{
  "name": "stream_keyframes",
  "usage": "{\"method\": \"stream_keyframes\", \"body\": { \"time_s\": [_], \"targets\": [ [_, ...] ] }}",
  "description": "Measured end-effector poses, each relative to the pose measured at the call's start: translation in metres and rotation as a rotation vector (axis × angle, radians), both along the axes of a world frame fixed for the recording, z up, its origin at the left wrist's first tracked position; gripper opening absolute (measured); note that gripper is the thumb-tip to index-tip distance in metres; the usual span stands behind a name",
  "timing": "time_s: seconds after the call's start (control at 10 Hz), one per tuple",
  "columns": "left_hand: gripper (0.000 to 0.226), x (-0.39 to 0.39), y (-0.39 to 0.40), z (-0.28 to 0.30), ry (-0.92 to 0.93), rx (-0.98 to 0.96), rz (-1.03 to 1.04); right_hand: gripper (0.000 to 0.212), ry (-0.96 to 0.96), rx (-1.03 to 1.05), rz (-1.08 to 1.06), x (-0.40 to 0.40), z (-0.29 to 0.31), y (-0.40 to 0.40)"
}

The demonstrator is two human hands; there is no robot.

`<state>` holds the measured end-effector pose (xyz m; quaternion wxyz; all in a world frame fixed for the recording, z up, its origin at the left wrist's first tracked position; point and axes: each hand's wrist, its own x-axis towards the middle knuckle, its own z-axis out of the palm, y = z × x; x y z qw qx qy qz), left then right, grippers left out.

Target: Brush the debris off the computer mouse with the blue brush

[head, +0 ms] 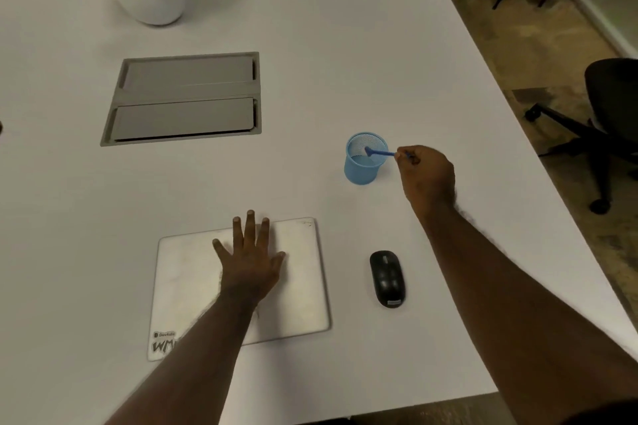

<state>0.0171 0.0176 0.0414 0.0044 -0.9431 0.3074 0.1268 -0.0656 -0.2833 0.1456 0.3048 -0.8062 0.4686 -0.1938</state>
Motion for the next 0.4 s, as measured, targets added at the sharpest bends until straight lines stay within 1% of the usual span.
{"method": "stream_keyframes", "body": {
  "time_s": [0.2, 0.3, 0.4],
  "targets": [
    [0.074, 0.004, 0.011, -0.019, 0.103, 0.023, 0.043, 0.034, 0.277, -0.201, 0.133, 0.033, -0.011, -0.002],
    [0.073, 0.007, 0.012, -0.02, 0.119, 0.044, 0.035, 0.035, 0.41, -0.248, 0.172, 0.04, -0.012, 0.002],
    [0.073, 0.007, 0.013, -0.023, 0.116, 0.019, 0.015, 0.035, 0.441, -0.243, 0.181, 0.046, -0.018, 0.003]
  ]
}}
